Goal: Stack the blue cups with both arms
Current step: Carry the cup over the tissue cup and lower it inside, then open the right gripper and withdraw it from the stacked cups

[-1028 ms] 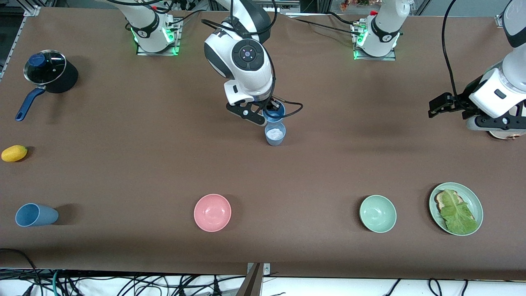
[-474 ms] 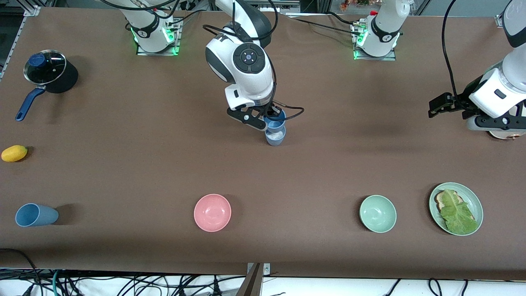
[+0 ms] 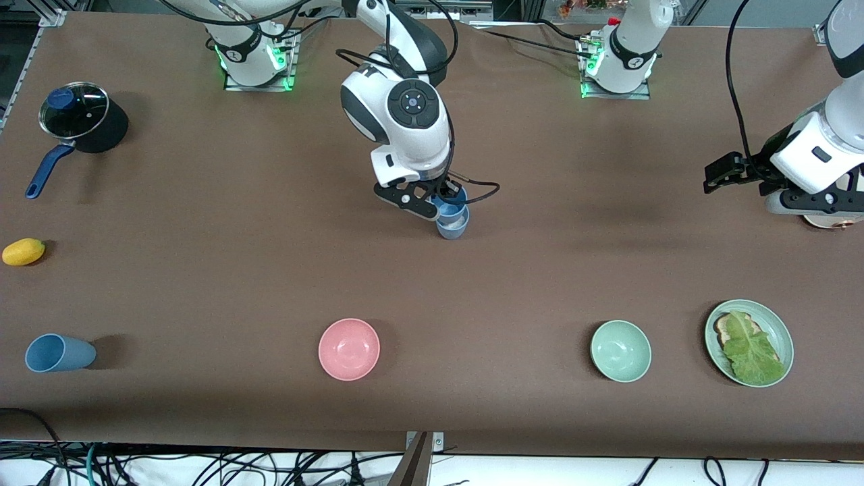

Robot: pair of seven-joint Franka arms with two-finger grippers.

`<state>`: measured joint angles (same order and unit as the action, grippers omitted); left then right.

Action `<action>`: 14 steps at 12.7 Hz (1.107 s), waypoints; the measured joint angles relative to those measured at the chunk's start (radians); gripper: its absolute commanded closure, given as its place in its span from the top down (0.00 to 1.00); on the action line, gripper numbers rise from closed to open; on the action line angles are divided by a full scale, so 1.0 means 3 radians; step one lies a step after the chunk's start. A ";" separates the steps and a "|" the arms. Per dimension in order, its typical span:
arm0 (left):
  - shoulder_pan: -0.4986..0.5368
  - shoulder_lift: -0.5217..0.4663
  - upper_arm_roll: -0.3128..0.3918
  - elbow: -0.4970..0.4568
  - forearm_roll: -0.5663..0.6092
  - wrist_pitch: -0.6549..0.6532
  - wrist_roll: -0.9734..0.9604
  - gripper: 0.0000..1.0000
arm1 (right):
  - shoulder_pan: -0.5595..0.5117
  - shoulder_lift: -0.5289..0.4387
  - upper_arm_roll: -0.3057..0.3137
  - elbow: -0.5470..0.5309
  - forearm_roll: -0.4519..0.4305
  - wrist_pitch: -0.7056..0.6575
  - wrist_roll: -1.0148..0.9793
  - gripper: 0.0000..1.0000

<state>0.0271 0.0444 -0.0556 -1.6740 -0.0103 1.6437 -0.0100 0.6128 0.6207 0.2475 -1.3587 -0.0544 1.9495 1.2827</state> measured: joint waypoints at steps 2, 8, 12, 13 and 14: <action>0.0000 0.0000 0.0000 0.0000 0.0000 0.0000 0.0000 1.00 | 0.0000 0.0003 -0.0003 0.0007 -0.0002 0.0003 0.0000 0.00; 0.0000 0.0000 0.0000 0.0000 0.0000 0.0000 0.0000 1.00 | -0.0001 0.0003 -0.0007 0.0062 -0.0002 0.0003 0.0000 0.79; 0.0000 0.0000 0.0000 0.0000 0.0000 0.0000 0.0000 1.00 | -0.0020 0.0002 -0.0051 0.0126 -0.0004 -0.0038 -0.0003 0.87; 0.0000 0.0000 0.0000 0.0000 0.0000 0.0000 0.0000 1.00 | -0.0046 0.0000 -0.0068 0.0163 -0.0006 -0.0094 -0.0026 0.96; 0.0000 0.0000 0.0000 0.0000 0.0000 0.0000 0.0000 1.00 | -0.0090 -0.0007 -0.0078 0.0204 -0.0009 -0.0167 -0.0110 0.99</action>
<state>0.0272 0.0444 -0.0556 -1.6740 -0.0103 1.6437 -0.0100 0.5858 0.6187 0.2241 -1.2974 -0.0571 1.8994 1.2498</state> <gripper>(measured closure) 0.000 0.128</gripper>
